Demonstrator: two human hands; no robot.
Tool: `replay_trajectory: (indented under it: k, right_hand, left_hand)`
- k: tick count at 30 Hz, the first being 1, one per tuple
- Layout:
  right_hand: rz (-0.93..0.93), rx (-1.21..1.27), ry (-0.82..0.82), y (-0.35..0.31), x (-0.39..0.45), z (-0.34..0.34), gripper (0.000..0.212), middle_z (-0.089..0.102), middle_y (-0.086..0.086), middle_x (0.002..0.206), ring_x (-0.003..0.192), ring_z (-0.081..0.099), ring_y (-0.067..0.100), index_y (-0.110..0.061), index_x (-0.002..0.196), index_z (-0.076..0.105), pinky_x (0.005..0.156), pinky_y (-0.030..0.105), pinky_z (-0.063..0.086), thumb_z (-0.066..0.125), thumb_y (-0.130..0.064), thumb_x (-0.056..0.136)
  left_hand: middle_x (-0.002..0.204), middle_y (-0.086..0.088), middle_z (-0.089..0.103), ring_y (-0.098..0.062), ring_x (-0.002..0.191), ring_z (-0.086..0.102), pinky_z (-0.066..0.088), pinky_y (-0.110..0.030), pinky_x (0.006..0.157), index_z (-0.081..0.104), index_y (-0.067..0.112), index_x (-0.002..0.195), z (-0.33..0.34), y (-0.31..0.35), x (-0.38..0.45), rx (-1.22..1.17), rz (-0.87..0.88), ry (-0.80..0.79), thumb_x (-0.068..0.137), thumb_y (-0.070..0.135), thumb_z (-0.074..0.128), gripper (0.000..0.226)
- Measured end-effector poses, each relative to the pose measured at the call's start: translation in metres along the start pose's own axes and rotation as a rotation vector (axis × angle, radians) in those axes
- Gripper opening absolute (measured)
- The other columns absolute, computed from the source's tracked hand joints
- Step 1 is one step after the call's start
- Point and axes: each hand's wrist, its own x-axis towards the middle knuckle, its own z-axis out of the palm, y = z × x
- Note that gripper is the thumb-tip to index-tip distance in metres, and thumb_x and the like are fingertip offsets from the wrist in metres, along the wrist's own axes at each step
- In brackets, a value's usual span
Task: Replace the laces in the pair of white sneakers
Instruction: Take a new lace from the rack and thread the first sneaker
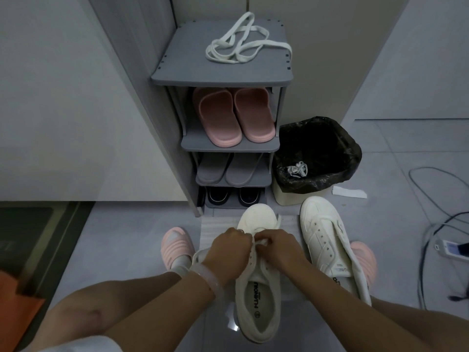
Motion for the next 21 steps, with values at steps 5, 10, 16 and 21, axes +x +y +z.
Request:
replay_trajectory:
  k: [5,10,16,21]
  right_hand:
    - [0.061,-0.093,0.053,-0.008,-0.002,0.004,0.026,0.067,-0.002,0.110,0.100,0.061,0.018,-0.030,0.107,0.067,0.084,0.029,0.050,0.049,-0.024,0.089]
    - [0.070,-0.070,0.062,-0.010,-0.001,0.003,0.022,0.066,0.000,0.111,0.100,0.061,0.018,-0.025,0.104,0.068,0.082,0.028,0.048,0.053,-0.032,0.090]
    - [0.017,-0.092,0.114,-0.011,-0.005,0.007,0.019,0.067,0.004,0.100,0.094,0.061,0.019,-0.020,0.097,0.067,0.075,0.027,0.046,0.051,-0.028,0.090]
    - [-0.154,-0.354,0.233,-0.009,-0.011,-0.009,0.017,0.058,0.007,0.100,0.088,0.055,0.020,-0.010,0.096,0.057,0.068,0.027,0.039,0.040,-0.011,0.093]
  left_hand:
    - [0.105,-0.013,0.052,-0.027,0.099,0.049,0.039,-0.034,0.079,0.054,0.008,0.109,-0.002,0.009,-0.008,-0.152,-0.025,-0.098,0.085,0.033,0.045,0.036]
    - [0.087,-0.007,0.051,-0.018,0.079,0.047,0.033,-0.021,0.061,0.052,0.008,0.079,-0.012,0.001,-0.005,-0.401,-0.116,-0.166,0.080,0.019,0.056,0.011]
    - [0.109,-0.006,0.059,-0.018,0.098,0.053,0.035,-0.023,0.076,0.057,0.010,0.107,-0.007,0.003,-0.006,-0.424,-0.233,-0.065,0.084,0.031,0.055,0.031]
    - [0.107,0.000,0.045,-0.021,0.101,0.041,0.024,-0.031,0.077,0.049,0.016,0.101,-0.001,0.012,-0.009,-0.051,-0.197,0.137,0.081,0.043,0.048,0.034]
